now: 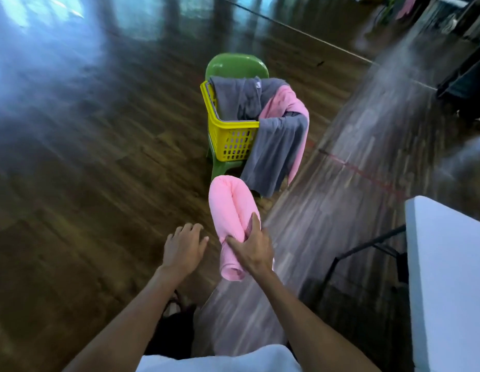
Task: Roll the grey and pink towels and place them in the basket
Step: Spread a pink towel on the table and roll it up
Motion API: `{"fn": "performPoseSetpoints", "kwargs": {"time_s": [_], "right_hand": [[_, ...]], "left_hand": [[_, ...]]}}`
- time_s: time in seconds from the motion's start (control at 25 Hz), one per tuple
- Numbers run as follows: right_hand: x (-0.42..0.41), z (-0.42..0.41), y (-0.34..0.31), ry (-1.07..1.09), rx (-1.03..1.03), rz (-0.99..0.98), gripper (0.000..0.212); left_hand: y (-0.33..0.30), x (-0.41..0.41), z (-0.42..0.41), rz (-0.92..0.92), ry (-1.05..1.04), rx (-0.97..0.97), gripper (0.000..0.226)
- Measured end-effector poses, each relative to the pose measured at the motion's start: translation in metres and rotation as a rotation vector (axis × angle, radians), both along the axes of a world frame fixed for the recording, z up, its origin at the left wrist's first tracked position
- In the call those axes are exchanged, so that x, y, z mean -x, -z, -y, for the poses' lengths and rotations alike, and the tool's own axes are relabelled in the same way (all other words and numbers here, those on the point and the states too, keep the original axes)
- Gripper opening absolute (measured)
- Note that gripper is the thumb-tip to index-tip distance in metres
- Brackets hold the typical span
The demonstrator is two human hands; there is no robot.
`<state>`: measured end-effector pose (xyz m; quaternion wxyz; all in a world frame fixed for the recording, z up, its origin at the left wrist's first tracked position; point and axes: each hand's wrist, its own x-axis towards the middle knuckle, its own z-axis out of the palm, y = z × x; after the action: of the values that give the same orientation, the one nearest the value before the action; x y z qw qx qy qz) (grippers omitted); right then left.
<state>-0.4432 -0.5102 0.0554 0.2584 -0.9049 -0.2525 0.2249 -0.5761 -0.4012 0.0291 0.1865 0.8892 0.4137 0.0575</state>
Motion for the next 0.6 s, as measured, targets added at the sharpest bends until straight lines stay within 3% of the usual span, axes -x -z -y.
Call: {"fn": "performPoseSetpoints", "kwargs": {"time_s": [0.36,0.6], "right_hand": [[-0.152,-0.221,-0.025,0.136,-0.007,0.104,0.092],[-0.263,-0.337,-0.030,0.054,0.090,0.109,0.079]], "left_hand": [[-0.017,-0.178,-0.258,-0.005,0.202,-0.082,0.035],[-0.018,-0.287,-0.379,0.031,0.195,-0.086,0.033]]}}
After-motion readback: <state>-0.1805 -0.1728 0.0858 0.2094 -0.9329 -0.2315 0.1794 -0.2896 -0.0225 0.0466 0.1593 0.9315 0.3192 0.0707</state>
